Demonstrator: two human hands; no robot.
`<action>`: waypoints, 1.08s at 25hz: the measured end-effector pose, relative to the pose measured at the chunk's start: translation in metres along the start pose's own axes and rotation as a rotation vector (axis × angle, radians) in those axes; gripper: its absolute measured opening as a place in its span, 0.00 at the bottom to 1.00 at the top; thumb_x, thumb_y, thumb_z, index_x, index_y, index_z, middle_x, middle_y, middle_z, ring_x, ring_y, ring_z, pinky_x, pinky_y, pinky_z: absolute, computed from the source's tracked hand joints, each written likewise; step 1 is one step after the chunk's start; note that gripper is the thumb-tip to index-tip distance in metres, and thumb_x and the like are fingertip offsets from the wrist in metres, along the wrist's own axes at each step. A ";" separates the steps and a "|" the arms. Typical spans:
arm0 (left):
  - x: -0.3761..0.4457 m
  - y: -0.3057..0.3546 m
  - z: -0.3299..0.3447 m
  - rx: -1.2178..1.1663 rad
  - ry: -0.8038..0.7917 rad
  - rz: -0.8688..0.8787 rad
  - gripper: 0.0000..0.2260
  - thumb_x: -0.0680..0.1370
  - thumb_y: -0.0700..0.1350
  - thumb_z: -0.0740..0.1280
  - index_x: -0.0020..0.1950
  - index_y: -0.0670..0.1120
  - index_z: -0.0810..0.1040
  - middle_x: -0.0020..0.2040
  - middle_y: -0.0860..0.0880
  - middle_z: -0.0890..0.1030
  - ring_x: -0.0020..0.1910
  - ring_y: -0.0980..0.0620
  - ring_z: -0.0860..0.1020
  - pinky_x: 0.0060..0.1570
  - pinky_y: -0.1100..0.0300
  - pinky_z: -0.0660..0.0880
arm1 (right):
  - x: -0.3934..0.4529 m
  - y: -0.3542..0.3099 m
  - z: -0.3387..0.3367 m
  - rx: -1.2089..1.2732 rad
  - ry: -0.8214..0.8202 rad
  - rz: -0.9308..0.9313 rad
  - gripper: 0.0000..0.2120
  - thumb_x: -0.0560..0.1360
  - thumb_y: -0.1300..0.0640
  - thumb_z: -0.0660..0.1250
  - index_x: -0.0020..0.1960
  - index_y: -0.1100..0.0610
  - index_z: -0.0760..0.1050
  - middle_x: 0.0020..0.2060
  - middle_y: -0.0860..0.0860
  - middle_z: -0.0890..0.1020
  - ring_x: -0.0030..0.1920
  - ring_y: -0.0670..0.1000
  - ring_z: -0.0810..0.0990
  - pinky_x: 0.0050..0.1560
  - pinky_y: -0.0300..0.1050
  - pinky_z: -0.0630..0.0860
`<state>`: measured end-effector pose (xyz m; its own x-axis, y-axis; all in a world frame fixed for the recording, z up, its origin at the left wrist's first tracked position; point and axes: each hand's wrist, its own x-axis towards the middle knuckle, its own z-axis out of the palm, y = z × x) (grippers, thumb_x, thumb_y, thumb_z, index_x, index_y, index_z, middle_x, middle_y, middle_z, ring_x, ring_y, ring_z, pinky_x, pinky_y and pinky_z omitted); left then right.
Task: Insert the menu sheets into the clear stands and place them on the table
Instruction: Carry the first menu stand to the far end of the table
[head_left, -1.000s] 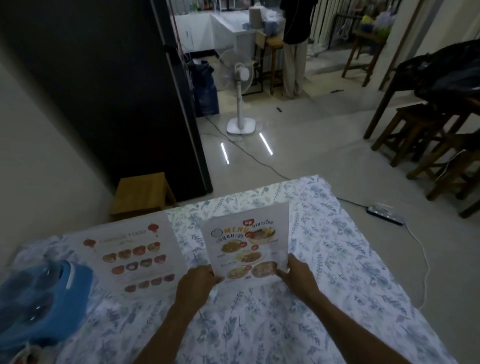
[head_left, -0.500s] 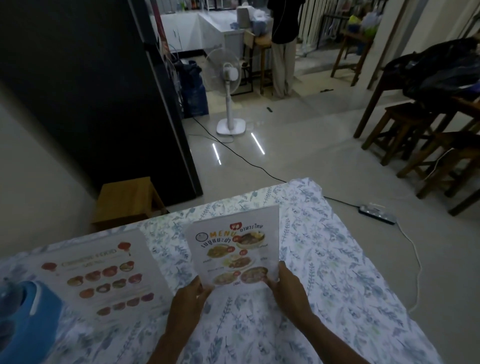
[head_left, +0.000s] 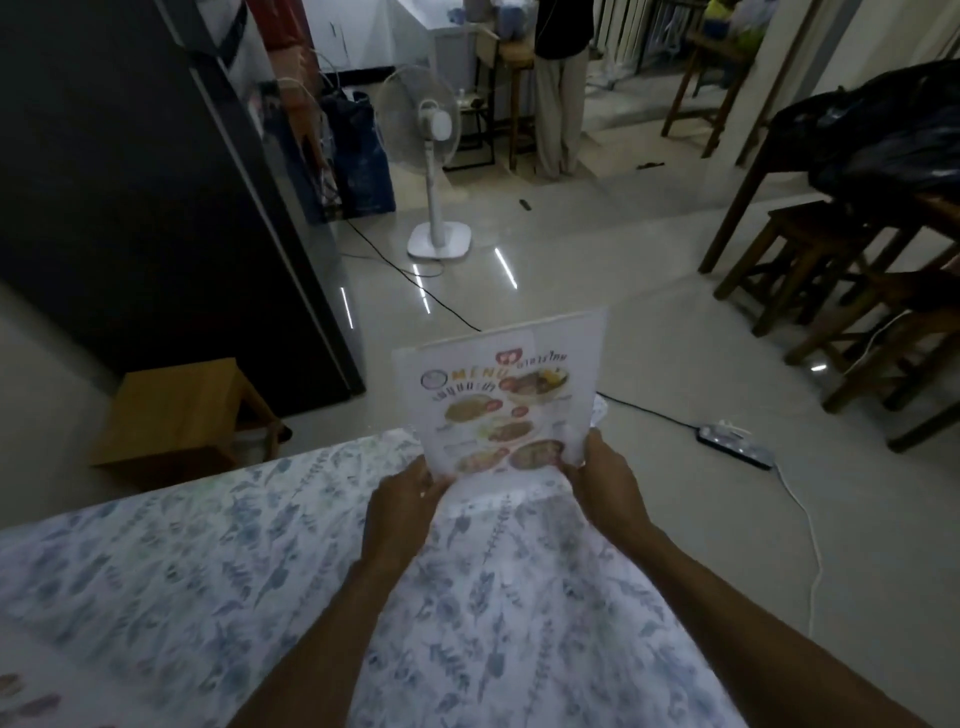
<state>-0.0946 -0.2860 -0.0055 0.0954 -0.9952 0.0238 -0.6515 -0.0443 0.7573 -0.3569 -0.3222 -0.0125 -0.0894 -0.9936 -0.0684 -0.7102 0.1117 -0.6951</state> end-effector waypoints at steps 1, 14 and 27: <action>0.020 0.007 0.010 0.006 0.017 0.011 0.07 0.78 0.53 0.69 0.46 0.51 0.78 0.39 0.53 0.82 0.37 0.53 0.80 0.35 0.59 0.74 | 0.022 0.002 -0.010 -0.006 -0.012 -0.001 0.20 0.77 0.40 0.64 0.60 0.53 0.68 0.54 0.54 0.83 0.47 0.56 0.83 0.43 0.48 0.80; 0.102 -0.018 0.065 0.279 0.074 -0.060 0.15 0.78 0.58 0.66 0.48 0.46 0.77 0.40 0.49 0.83 0.38 0.49 0.82 0.33 0.57 0.74 | 0.128 0.037 0.009 -0.043 -0.161 -0.031 0.13 0.77 0.51 0.68 0.51 0.52 0.63 0.45 0.50 0.77 0.45 0.56 0.79 0.40 0.45 0.70; 0.083 -0.002 0.059 0.313 -0.057 -0.232 0.16 0.82 0.53 0.57 0.65 0.46 0.71 0.63 0.45 0.79 0.59 0.43 0.78 0.54 0.50 0.74 | 0.101 0.042 0.003 -0.102 0.033 0.068 0.09 0.76 0.55 0.71 0.49 0.57 0.73 0.46 0.53 0.81 0.43 0.53 0.79 0.41 0.44 0.73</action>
<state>-0.1296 -0.3734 -0.0439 0.2309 -0.9585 -0.1674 -0.8164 -0.2845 0.5025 -0.3938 -0.4182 -0.0513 -0.1613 -0.9829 -0.0883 -0.7688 0.1813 -0.6133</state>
